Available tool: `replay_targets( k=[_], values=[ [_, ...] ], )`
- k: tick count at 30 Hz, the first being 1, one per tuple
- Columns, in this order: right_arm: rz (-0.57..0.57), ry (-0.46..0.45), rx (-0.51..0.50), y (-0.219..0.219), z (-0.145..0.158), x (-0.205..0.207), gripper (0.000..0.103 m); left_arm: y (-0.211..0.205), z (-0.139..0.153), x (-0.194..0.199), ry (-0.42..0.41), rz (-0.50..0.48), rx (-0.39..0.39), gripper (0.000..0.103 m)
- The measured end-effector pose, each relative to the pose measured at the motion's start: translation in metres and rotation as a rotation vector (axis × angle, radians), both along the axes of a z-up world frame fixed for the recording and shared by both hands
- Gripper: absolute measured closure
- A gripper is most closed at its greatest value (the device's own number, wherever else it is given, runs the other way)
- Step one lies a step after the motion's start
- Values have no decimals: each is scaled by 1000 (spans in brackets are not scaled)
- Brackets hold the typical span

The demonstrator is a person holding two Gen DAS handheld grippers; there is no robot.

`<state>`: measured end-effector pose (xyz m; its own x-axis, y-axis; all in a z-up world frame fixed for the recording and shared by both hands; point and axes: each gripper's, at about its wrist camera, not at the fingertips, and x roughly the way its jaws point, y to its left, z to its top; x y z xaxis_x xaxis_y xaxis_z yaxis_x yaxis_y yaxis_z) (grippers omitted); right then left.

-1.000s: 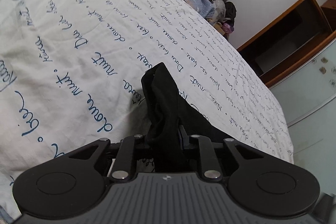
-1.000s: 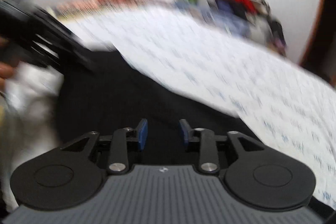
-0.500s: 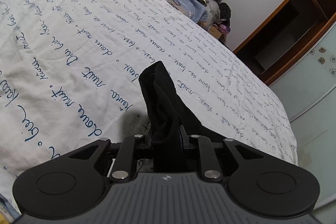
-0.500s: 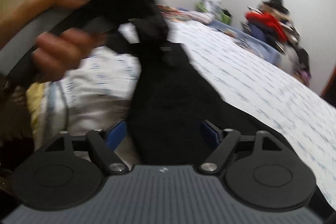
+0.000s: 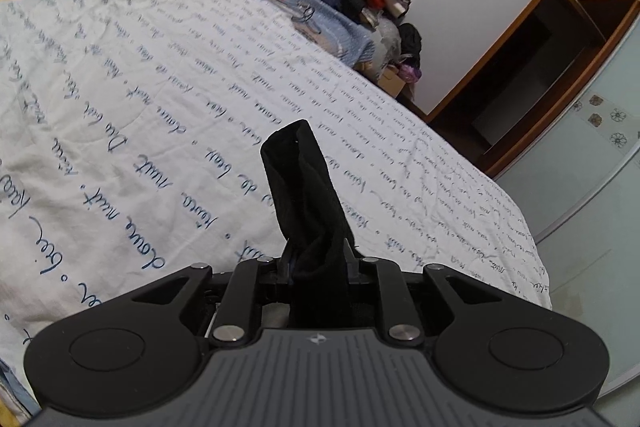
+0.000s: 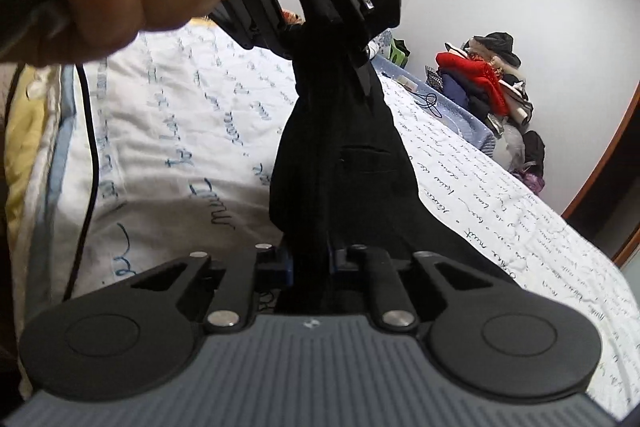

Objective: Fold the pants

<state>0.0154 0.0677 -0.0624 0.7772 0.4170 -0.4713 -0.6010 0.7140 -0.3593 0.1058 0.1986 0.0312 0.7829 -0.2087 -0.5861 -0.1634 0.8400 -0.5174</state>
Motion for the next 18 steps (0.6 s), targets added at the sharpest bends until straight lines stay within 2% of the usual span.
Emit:
replay_targets(
  k=[3, 9, 18],
  values=[
    [-2, 16, 54, -12, 7, 13, 90, -11, 10, -3, -25, -7, 22, 85],
    [-11, 47, 163, -38, 24, 11, 91, -40, 31, -8, -71, -37, 68, 85],
    [-51, 31, 301, -88, 47, -1, 91, -107, 66, -12, -159, -163, 131, 85]
  ],
)
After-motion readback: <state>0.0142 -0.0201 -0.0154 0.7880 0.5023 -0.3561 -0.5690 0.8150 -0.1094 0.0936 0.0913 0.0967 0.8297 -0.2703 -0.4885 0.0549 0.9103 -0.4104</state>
